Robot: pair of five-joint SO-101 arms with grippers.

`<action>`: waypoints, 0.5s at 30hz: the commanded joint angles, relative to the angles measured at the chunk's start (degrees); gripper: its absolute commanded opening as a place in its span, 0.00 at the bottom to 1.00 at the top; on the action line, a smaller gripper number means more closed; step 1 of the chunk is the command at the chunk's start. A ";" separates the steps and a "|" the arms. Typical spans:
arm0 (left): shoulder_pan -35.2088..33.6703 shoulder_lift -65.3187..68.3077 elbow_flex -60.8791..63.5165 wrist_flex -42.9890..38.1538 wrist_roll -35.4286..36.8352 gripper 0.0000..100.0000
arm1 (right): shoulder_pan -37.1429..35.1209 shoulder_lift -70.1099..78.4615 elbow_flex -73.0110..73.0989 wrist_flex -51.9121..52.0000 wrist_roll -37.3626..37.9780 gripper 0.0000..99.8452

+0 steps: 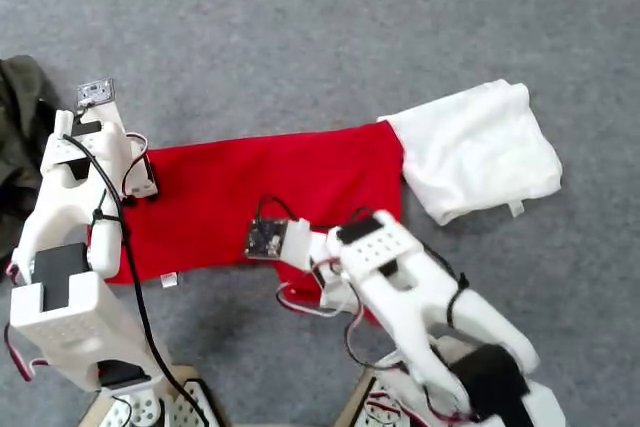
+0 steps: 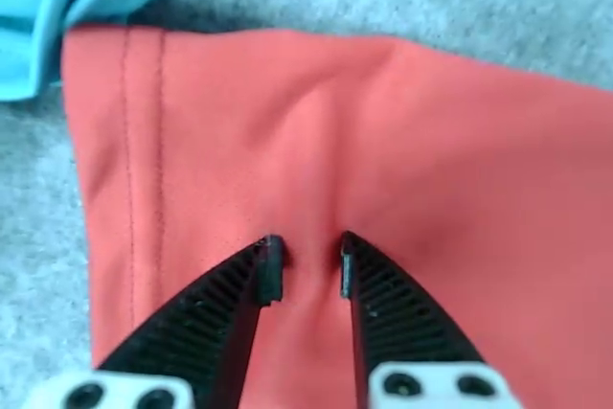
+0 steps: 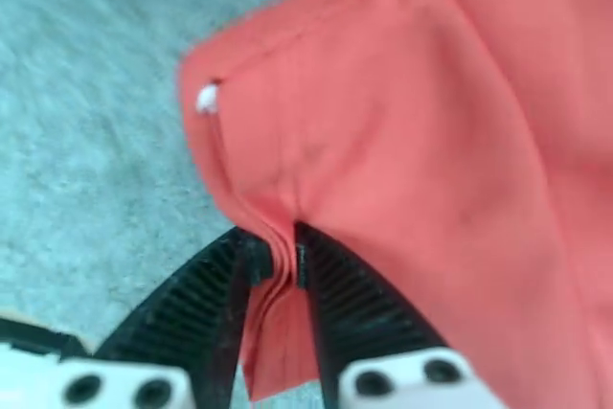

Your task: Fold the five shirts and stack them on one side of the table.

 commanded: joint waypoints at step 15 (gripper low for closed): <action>-1.19 -0.35 0.13 -0.26 0.00 0.12 | 1.32 18.15 -43.03 27.43 8.35 0.01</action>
